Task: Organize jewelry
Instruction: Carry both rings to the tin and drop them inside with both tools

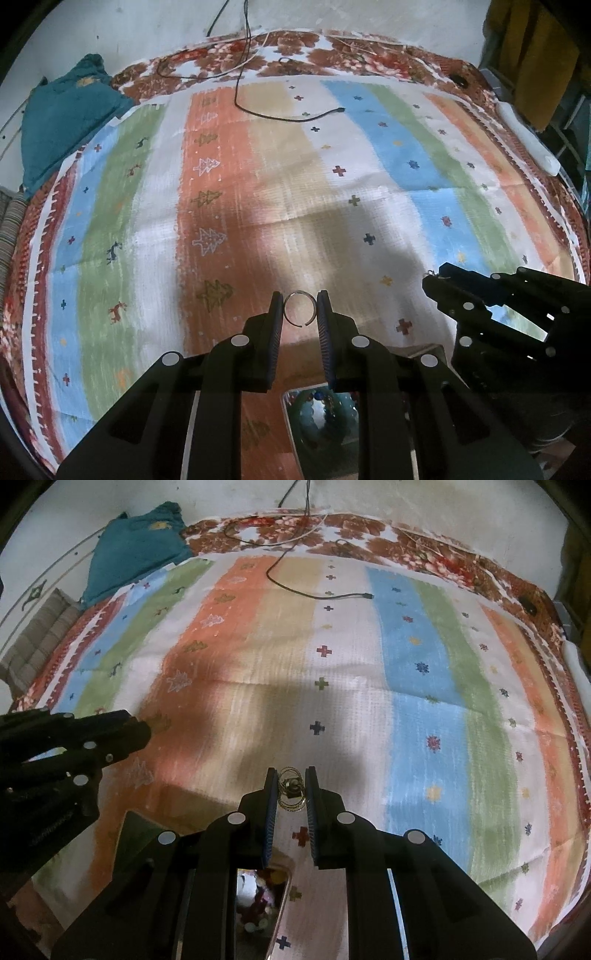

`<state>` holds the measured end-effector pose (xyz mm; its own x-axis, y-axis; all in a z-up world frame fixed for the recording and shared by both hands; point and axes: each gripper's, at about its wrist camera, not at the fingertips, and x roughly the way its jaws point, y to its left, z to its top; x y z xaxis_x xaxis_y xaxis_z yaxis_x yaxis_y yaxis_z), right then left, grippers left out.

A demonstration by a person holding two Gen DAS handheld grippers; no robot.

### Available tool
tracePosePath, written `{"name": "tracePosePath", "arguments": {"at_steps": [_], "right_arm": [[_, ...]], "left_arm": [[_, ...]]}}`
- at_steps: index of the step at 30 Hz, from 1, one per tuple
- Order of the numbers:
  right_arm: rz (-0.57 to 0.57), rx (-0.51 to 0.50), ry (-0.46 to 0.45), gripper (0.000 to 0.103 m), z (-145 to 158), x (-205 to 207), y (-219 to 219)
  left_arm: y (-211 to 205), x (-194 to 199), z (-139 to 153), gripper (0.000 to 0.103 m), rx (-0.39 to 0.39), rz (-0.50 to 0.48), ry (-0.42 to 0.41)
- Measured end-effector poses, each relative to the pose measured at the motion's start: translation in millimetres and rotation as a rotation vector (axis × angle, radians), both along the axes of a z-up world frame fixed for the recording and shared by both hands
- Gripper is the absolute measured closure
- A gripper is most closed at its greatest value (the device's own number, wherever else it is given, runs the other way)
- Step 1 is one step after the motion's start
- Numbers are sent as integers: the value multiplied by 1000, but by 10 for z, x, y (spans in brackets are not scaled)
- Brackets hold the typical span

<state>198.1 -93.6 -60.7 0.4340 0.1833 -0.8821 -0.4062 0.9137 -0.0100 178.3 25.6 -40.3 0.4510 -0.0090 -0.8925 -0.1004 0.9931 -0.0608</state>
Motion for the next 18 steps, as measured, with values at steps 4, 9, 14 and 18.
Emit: {"name": "tracePosePath", "arguments": {"at_steps": [4,9,14,18], "right_arm": [[4,8,-4,87,32,-90,-34],[14,21,-19,87,94,-218,-60],[24,26,-29,87,122,-324,-72],[27,33,-32,87,133,-388,-87]], "left_arm": [[-51,-94,20,85,13,0,-4],[-115,-235,79,85,12,-10,-22],[-155,-366,124,85,1,-11,-41],[-160,-442,141,85,-7,-7,-47]]}}
